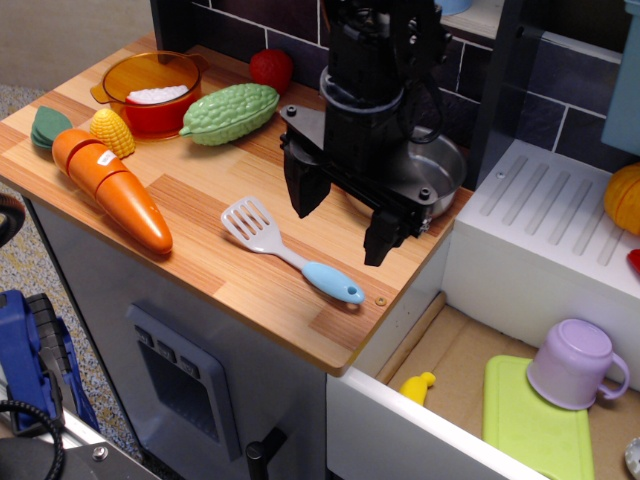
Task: Put spatula in pan
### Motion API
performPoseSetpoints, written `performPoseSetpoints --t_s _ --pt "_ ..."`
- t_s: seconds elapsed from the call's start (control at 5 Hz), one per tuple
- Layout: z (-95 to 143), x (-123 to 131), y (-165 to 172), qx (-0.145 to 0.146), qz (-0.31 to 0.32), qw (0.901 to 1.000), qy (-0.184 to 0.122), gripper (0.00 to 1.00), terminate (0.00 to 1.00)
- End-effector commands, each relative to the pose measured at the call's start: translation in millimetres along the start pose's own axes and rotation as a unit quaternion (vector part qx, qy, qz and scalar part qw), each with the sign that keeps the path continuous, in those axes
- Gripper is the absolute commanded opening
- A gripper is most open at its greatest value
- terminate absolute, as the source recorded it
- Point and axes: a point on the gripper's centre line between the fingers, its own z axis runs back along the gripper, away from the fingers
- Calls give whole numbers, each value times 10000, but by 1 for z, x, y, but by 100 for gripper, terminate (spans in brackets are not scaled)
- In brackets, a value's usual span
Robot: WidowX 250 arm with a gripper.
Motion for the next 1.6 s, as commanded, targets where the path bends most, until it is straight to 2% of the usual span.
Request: performPoseSetpoints --t_s 0.0,0.2,0.4,0.6,0.8,1.0,1.4 --pt "0 0 0 0 0 10000 0 100 0" --pt "-7 3 -2 204 996 9948 70 100 0" --pt "-9 7 2 336 1828 9824 175 100 0" --pt "-13 9 1 604 2840 9568 170 100 0" --pt "-19 9 4 648 3634 9294 22 100 0" --pt "-27 8 11 601 3932 9175 -21 100 0" --pt "-45 6 13 525 4139 9087 -162 100 0"
